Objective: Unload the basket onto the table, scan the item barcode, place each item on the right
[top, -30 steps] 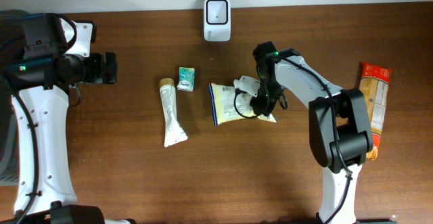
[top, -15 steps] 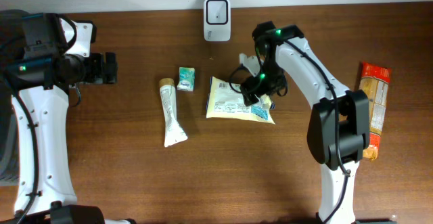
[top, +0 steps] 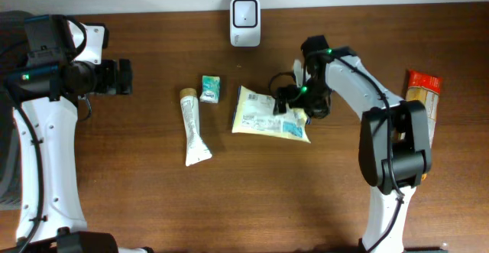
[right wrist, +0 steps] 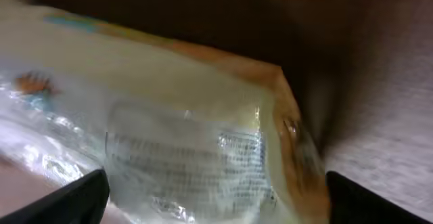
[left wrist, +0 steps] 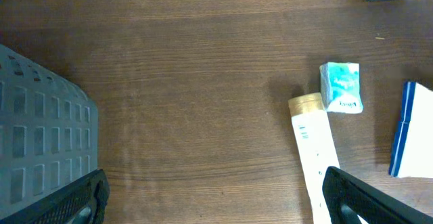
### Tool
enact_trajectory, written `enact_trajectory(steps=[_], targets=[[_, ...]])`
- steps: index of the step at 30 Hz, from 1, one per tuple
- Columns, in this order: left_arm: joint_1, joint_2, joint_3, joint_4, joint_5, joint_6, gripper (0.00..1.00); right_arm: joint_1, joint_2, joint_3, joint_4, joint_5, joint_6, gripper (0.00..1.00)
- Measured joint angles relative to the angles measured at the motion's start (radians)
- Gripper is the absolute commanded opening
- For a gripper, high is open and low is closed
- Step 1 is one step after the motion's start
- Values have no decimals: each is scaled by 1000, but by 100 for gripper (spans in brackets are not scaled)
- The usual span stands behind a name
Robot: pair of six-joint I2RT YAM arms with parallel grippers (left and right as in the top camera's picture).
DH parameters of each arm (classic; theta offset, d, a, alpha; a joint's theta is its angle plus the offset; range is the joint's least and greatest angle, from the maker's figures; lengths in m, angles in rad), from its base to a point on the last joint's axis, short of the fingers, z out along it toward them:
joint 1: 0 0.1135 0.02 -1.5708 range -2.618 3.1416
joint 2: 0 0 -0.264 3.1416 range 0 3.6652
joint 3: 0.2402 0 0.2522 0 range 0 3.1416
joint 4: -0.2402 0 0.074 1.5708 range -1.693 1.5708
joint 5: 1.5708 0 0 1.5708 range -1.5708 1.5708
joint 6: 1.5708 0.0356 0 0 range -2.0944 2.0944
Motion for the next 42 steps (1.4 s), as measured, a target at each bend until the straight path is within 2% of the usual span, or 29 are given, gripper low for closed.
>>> enact_trajectory(steps=[3, 4, 6, 7, 14, 19, 22, 25, 32, 34, 37, 39, 40, 42], targets=[[0, 0, 0, 0, 0, 0, 99, 0, -15, -40, 28, -9, 46, 97], [0, 0, 0, 0, 0, 0, 99, 0, -15, -40, 27, -11, 53, 85], [0, 0, 0, 0, 0, 0, 99, 2, -15, -43, 42, -16, 78, 12], [0, 0, 0, 0, 0, 0, 99, 10, -15, -54, 66, -25, 88, 4], [0, 0, 0, 0, 0, 0, 99, 32, -30, -59, 106, -103, 116, 4], [0, 0, 0, 0, 0, 0, 99, 23, -43, -59, 95, -259, -39, 4], [0, 0, 0, 0, 0, 0, 99, -34, -169, -59, 91, -381, -96, 4], [0, 0, 0, 0, 0, 0, 99, -153, -334, -56, 84, -522, -124, 4], [0, 0, 0, 0, 0, 0, 99, -200, -365, -51, 74, -590, -134, 4], [0, 0, 0, 0, 0, 0, 99, -197, -362, -14, 63, -530, -113, 4], [0, 0, 0, 0, 0, 0, 99, -154, -361, 164, 114, -197, -74, 4], [0, 0, 0, 0, 0, 0, 99, -75, -362, 209, 213, 51, -78, 4], [0, 0, 0, 0, 0, 0, 99, 9, -357, 214, 332, 266, -124, 4], [0, -1, 0, 0, 0, 0, 99, 114, -329, 213, 539, 525, -243, 4]])
